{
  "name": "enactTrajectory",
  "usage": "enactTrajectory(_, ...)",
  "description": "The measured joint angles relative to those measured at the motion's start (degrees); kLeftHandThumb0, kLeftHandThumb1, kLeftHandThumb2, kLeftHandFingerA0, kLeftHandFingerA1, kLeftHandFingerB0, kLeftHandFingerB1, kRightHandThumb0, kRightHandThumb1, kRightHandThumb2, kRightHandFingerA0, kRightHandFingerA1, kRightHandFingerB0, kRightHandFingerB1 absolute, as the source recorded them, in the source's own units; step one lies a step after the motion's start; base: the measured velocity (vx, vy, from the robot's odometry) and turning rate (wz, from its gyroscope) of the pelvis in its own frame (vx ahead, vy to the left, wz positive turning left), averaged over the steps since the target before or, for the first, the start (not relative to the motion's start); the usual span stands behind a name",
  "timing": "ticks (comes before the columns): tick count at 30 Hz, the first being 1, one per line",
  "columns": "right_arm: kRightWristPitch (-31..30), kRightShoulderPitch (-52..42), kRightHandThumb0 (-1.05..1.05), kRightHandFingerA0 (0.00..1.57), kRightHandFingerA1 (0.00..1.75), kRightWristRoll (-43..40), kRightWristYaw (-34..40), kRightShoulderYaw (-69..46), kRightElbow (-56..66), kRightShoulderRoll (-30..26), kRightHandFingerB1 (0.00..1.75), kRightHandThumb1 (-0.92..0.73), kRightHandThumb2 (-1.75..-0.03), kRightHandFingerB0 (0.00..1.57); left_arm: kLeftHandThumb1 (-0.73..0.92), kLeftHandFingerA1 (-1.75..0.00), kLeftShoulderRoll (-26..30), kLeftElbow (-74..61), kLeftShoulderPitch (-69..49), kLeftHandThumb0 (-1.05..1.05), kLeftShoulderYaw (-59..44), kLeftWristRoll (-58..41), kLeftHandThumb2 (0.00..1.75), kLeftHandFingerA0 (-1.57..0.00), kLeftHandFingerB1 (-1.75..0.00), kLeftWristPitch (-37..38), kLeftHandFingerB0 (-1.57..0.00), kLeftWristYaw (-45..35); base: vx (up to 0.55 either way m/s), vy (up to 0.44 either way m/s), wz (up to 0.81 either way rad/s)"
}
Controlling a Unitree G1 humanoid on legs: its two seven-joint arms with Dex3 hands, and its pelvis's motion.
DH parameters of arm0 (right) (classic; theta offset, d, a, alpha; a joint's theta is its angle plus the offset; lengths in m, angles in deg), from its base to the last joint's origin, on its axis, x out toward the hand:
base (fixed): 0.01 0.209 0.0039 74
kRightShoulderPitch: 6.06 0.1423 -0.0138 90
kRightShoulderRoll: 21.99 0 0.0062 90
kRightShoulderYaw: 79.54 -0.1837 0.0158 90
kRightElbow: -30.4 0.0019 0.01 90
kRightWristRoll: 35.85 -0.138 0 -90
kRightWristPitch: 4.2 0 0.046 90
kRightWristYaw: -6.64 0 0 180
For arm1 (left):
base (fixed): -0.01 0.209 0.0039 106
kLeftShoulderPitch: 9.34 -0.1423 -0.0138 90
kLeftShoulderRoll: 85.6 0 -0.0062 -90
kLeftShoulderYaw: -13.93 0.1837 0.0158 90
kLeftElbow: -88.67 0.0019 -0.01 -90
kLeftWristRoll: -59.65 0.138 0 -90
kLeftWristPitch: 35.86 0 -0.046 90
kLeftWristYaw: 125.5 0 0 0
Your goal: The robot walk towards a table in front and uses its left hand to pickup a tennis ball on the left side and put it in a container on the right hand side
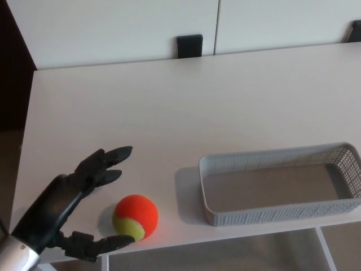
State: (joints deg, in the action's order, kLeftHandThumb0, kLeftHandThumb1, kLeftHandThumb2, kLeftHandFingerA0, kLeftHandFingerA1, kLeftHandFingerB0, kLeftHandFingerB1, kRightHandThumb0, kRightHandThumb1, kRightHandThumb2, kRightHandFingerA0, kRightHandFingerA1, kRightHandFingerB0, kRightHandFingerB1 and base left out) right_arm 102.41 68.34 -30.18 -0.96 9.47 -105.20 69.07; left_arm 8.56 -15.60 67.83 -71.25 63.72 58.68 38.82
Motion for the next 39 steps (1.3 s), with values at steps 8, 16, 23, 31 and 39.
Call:
enactTrajectory(8,-0.54,0.4,-0.39,0.74,0.48,-0.13,-0.17,-0.3,0.55,0.0,0.45,-0.6,-0.56,0.59,0.34,-0.41,-0.51,1.95,0.29,-0.38,1.51,2.39,0.56,-0.19,-0.3,1.12,-0.12,0.71,0.0,0.0,0.0)
enactTrajectory(16,0.23,2.6,-0.39,0.75,0.49,-0.12,-0.17,-0.49,-3.73,0.01,0.46,-0.6,-0.56,0.6,0.33,-0.46,-4.63,2.0,0.08,-0.33,2.8,5.55,0.55,-0.33,-0.33,1.31,-0.22,4.13,0.0,0.0,0.0)
enactTrajectory(23,1.32,3.29,-0.4,0.74,0.48,-0.05,-0.08,-0.5,-4.68,0.0,0.46,-0.6,-0.58,0.61,0.33,-0.48,-7.02,2.3,0.07,-0.33,3.96,9.38,0.56,-0.36,-0.35,1.29,-0.22,7.47,0.0,0.0,0.0)
enactTrajectory(31,2.12,3.99,-0.42,0.74,0.48,0.38,0.22,-0.16,-5.19,0.0,0.46,-0.6,-0.57,0.62,0.33,-0.47,-7.65,3.53,0.12,-0.32,5.52,13.23,0.5,-0.46,-0.31,1.26,-0.28,10.02,0.0,0.0,0.0)
enactTrajectory(39,2.15,4.39,-0.42,0.75,0.48,0.58,0.32,-0.17,-4.97,0.0,0.45,-0.6,-0.56,0.6,0.34,-0.46,-6.87,6.82,1.64,-0.33,7.56,18.1,0.5,-0.48,-0.3,-0.01,-0.28,11.45,0.0,0.0,0.0)
